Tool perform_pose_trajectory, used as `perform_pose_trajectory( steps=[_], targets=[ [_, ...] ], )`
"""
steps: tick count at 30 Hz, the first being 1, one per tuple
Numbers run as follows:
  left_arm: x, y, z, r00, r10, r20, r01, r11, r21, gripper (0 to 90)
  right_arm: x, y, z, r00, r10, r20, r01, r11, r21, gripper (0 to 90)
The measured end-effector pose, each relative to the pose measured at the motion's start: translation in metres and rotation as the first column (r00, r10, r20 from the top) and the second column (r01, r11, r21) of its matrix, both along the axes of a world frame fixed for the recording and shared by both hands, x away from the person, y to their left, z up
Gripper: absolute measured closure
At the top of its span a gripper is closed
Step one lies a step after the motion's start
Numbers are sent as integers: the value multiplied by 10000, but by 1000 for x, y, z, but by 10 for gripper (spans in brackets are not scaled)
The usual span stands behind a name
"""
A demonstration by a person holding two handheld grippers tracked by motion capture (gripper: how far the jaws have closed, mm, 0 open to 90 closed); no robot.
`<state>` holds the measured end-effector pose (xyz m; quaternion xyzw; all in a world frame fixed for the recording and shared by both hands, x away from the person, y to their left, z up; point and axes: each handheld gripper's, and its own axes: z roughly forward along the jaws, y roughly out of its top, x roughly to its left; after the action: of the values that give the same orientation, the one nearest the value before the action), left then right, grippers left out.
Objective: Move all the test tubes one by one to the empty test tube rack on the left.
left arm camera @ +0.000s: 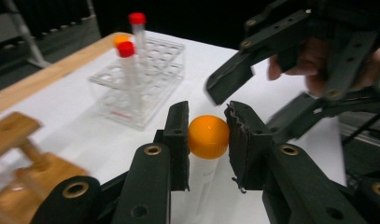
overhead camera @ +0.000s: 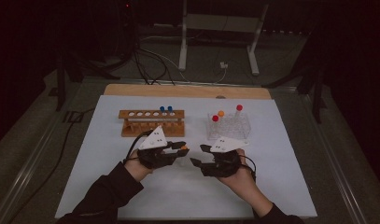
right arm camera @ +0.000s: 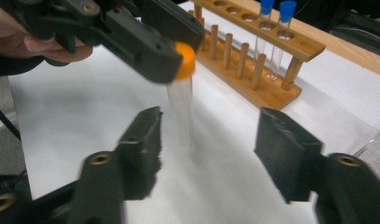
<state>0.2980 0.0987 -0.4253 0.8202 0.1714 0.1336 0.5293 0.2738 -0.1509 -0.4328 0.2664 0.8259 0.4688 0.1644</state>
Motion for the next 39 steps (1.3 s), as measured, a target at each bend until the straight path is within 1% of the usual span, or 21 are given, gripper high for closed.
perform_pose_trajectory(
  steps=[3, 8, 10, 11, 13, 15, 16, 19, 22, 23, 24, 26, 27, 29, 31, 33, 34, 36, 37, 38, 39],
  targets=[
    [4, 9, 6, 9995, 286, 109, -286, 9996, 1, 716, 0, -1, 1, 9999, -98, 111, 96, 9998, 164, 317],
    [11, 25, 15, 9961, 812, 342, -812, 9967, -26, 716, 1, -2, 2, 9997, -249, 78, 246, 9989, 405, 197],
    [15, 32, 17, 9936, 1063, 390, -1063, 9943, -29, 716, 1, -3, 2, 9990, -388, 202, 375, 9975, 597, 190],
    [17, 35, 19, 9921, 1174, 439, -1176, 9931, 20, 716, 1, -4, 2, 9987, -446, 232, 428, 9965, 712, 168],
    [21, 41, 22, 9883, 1447, 489, -1449, 9895, 2, 716, 1, -6, 3, 9989, -340, 338, 311, 9961, 829, 113],
    [26, 47, 25, 9854, 1627, 504, -1630, 9866, 9, 716, 0, -7, 4, 9990, -294, 350, 261, 9956, 902, 63],
    [28, 49, 27, 9825, 1778, 550, -1780, 9840, -10, 716, 1, -7, 4, 9993, -216, 307, 188, 9958, 900, 25],
    [35, 55, 31, 9750, 2127, 638, -2123, 9771, -139, 716, 1, -8, 3, 9992, -227, 321, 196, 9955, 926, 14],
    [41, 57, 32, 9658, 2471, 786, -2470, 9689, -110, 716, 0, -8, 4, 9989, -248, 403, 209, 9954, 934, 0],
    [43, 57, 33, 9647, 2501, 830, -2505, 9681, -57, 716, 0, -8, 4, 9987, -279, 436, 237, 9954, 929, 0],
    [45, 58, 33, 9617, 2590, 894, -2595, 9657, -54, 716, 0, -8, 4, 9987, -272, 438, 231, 9956, 903, 0],
    [50, 60, 35, 9589, 2704, 864, -2707, 9626, -86, 716, 0, -9, 3, 9986, -280, 450, 235, 9950, 969, 0],
    [52, 61, 35, 9551, 2818, 915, -2817, 9594, -150, 716, 1, -9, 3, 9988, -275, 417, 235, 9952, 950, 0],
    [56, 63, 38, 9503, 2975, 920, -2963, 9547, -267, 716, 1, -9, 3, 9986, -311, 428, 270, 9952, 940, 0],
    [61, 64, 40, 9426, 3177, 1029, -3159, 9482, -336, 716, 1, -9, 3, 9987, -299, 413, 261, 9955, 906, 0],
    [68, 65, 42, 9373, 3356, 942, -3319, 9418, -524, 716, 1, -9, 3, 9988, -254, 417, 215, 9956, 913, 0],
    [70, 64, 43, 9345, 3418, 999, -3382, 9397, -516, 715, 1, -9, 3, 9988, -234, 422, 196, 9959, 880, 0],
    [76, 64, 44, 9264, 3613, 1061, -3568, 9323, -593, 716, 1, -8, 2, 9988, -213, 437, 175, 9961, 863, 0],
    [79, 63, 44, 9252, 3648, 1047, -3601, 9309, -611, 716, 1, -8, 2, 9990, -195, 411, 158, 9959, 893, 0],
    [82, 63, 44, 9203, 3749, 1119, -3704, 9270, -593, 716, 1, -8, 2, 9991, -187, 386, 153, 9961, 866, 0],
    [85, 63, 44, 9185, 3803, 1081, -3753, 9247, -647, 716, 1, -9, 2, 9990, -177, 420, 141, 9963, 854, 0]
  ],
)
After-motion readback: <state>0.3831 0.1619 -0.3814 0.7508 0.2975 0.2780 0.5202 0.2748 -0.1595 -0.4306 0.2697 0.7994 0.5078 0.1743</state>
